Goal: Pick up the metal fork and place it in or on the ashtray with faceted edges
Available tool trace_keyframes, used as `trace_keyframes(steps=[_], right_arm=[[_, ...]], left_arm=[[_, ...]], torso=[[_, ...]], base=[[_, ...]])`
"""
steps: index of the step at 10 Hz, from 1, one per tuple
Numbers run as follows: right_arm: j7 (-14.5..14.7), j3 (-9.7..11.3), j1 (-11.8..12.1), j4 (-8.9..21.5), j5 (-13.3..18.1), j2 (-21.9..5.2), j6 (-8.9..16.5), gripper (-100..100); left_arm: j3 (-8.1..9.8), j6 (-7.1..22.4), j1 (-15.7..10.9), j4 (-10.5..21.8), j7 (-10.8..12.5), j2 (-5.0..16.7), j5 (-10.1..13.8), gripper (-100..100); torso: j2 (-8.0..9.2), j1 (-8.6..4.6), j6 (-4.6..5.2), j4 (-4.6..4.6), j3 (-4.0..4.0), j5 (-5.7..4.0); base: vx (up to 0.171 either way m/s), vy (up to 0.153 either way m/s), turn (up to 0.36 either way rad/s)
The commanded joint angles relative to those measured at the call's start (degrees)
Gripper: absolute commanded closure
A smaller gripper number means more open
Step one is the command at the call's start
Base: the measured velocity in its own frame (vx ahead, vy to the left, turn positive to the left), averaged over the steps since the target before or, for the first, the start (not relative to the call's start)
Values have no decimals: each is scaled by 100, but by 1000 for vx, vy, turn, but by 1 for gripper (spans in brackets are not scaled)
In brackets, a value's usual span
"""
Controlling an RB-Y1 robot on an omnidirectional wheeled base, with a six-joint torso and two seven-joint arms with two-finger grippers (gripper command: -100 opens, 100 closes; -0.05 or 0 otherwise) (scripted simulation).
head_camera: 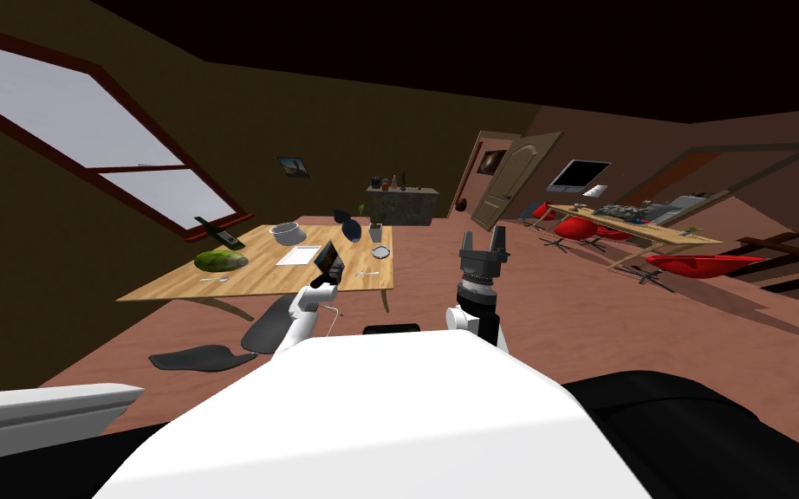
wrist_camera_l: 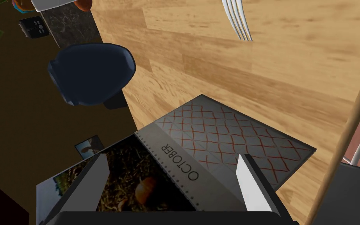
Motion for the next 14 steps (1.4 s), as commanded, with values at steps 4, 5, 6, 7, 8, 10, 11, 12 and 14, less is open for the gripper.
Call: trace_keyframes(steps=[4,5,6,7,8,10,11,12,14], right_arm=[[0,0,0,0,0,0,0,0],[0,0,0,0,0,0,0,0],[0,0,0,0,0,0,0,0],[0,0,0,0,0,0,0,0],[0,0,0,0,0,0,0,0],[0,0,0,0,0,0,0,0],[0,0,0,0,0,0,0,0],[0,0,0,0,0,0,0,0],[0,0,0,0,0,0,0,0]], left_arm=[[-40,715,-473,662,-118,16,72,-100],[-40,850,-473,662,-118,16,72,-100],[-63,999,-647,902,-164,30,116,-100],[-63,1139,-647,902,-164,30,116,-100],[-89,1304,-816,1136,-209,45,163,-100],[-116,1578,-978,1361,-253,63,211,-100],[-116,1645,-978,1361,-253,63,211,-100],[-144,1855,-1133,1578,-296,85,261,-100],[-174,2082,-1280,1785,-336,109,312,-100]], torso=[[1,-3,-2,0,0,-1],[-1,-3,0,0,-1,-1],[0,-3,-2,0,0,-1],[-1,-4,0,0,-1,-1],[0,-4,-2,0,0,-1],[-1,-6,-2,-1,-1,-2],[-2,-7,-1,-1,-1,-2],[0,-7,-2,-1,0,-2],[-7,-10,0,-1,-4,-2]], base=[[23,3,-42],[24,2,-25],[26,-1,-44],[23,1,-30],[31,-5,-76],[28,-5,-43],[25,-6,-40],[29,-14,-60],[41,-9,-67]])
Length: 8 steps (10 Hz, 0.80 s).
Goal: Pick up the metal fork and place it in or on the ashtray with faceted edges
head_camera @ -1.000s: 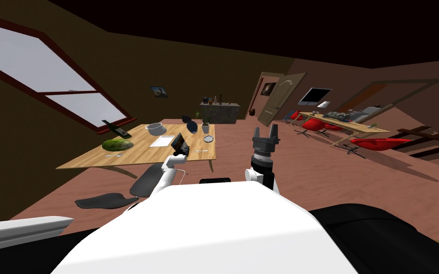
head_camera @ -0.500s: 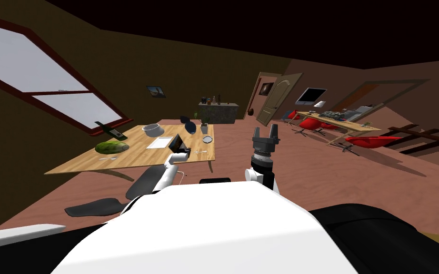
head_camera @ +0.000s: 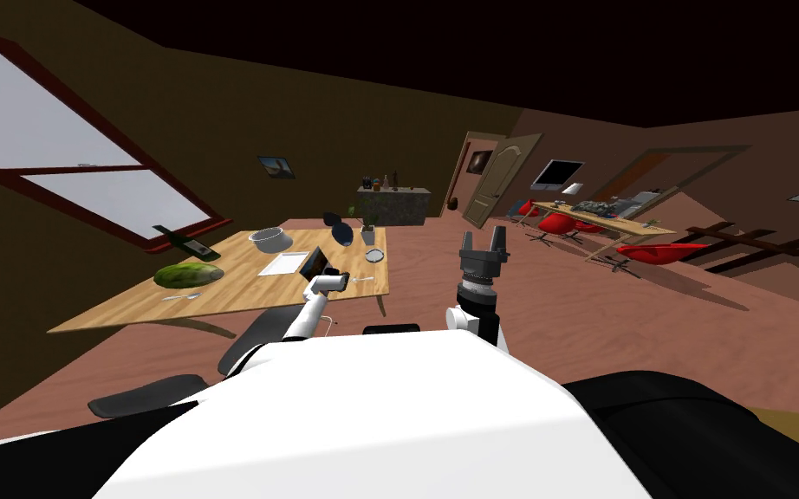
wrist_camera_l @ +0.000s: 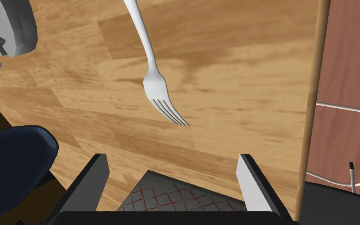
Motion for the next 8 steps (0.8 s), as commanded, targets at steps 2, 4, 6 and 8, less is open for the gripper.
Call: trace_keyframes(steps=[2,4,6,8], right_arm=[[0,0,0,0,0,0,0,0],[0,0,0,0,0,0,0,0],[0,0,0,0,0,0,0,0],[0,0,0,0,0,0,0,0]], left_arm=[[-64,423,-284,418,-86,65,113,-100],[-121,736,-512,738,-151,127,208,-100],[-173,963,-697,996,-204,185,291,-100],[-232,1187,-889,1257,-262,257,385,-100]], torso=[[0,-1,1,0,0,0],[-4,-5,2,-1,-2,-1],[-3,-5,0,-1,-2,-1],[1,-5,0,0,0,-1]], base=[[41,-13,-71],[50,-18,-99],[44,-16,-65],[40,-18,-89]])
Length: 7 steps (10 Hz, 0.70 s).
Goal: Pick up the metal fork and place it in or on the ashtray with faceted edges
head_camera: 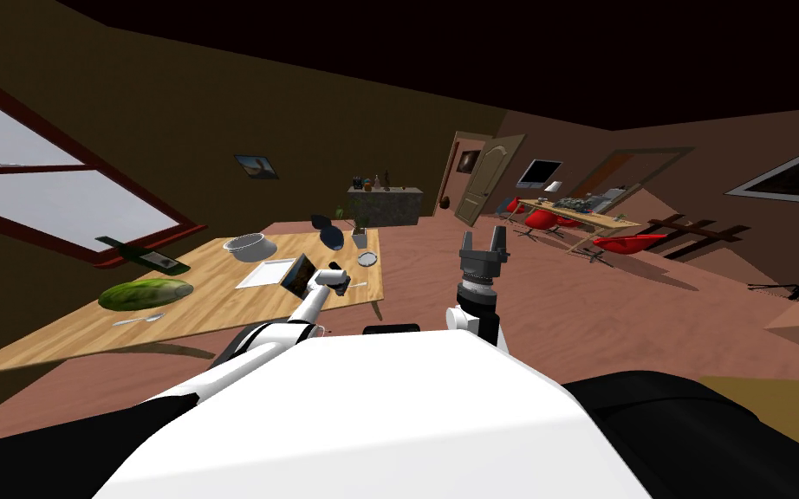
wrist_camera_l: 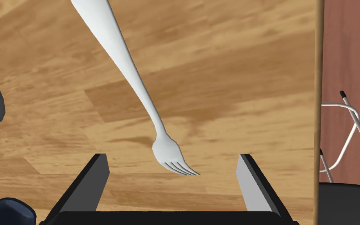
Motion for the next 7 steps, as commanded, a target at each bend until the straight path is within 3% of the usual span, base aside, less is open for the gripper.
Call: trace_keyframes(steps=[1,2,3,4,7], right_arm=[[0,0,0,0,0,0,0,0],[0,0,0,0,0,0,0,0],[0,0,0,0,0,0,0,0],[0,0,0,0,0,0,0,0],[0,-1,0,0,0,0,0,0]], left_arm=[[-45,182,-108,135,-39,51,65,-100],[-26,105,-79,97,-26,34,43,-100],[-29,129,-87,106,-32,37,48,0],[-40,-60,-38,240,-14,-5,17,-100],[-57,-339,35,443,11,-67,-28,-100]], torso=[[0,0,0,0,0,0],[0,0,-1,0,0,0],[8,4,-3,1,4,1],[14,7,-3,2,8,1],[3,18,-3,0,1,4]], base=[[45,-20,-79],[19,-7,-10],[0,0,0],[26,8,-21],[42,25,-20]])
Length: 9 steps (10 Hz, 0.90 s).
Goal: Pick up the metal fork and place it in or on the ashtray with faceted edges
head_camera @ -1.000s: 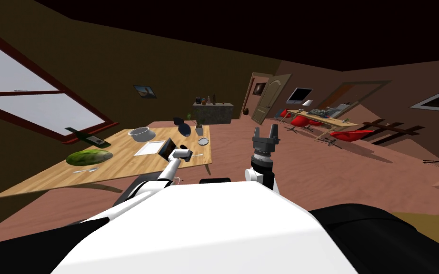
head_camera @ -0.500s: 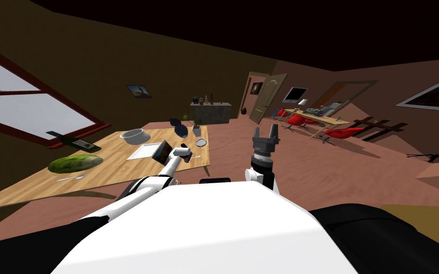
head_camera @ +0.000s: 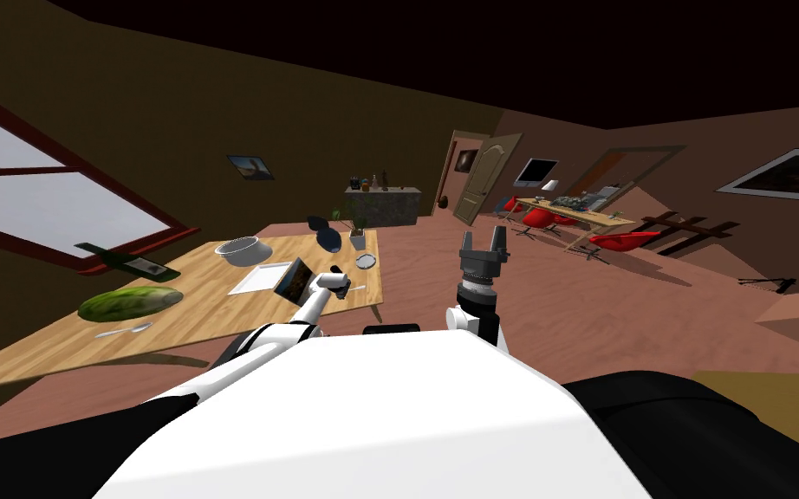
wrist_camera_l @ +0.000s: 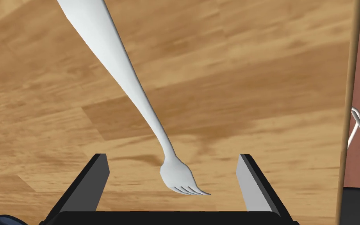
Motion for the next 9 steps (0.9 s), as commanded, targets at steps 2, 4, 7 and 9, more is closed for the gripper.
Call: trace_keyframes(steps=[2,4,7,9], right_arm=[[0,0,0,0,0,0,0,0],[0,0,0,0,0,0,0,0],[0,0,0,0,0,0,0,0],[0,0,-1,0,0,1,0,0]], left_arm=[[0,-21,0,10,0,-1,-1,100],[7,-14,2,10,11,1,3,100],[8,-16,-1,9,14,1,3,0],[17,259,-69,-195,-26,61,44,100]], torso=[[7,-5,0,1,4,-1],[12,-9,7,2,7,-1],[13,-8,7,0,6,-1],[20,-14,7,3,11,-3]], base=[[9,7,-2],[0,1,6],[0,0,0],[-37,-22,22]])
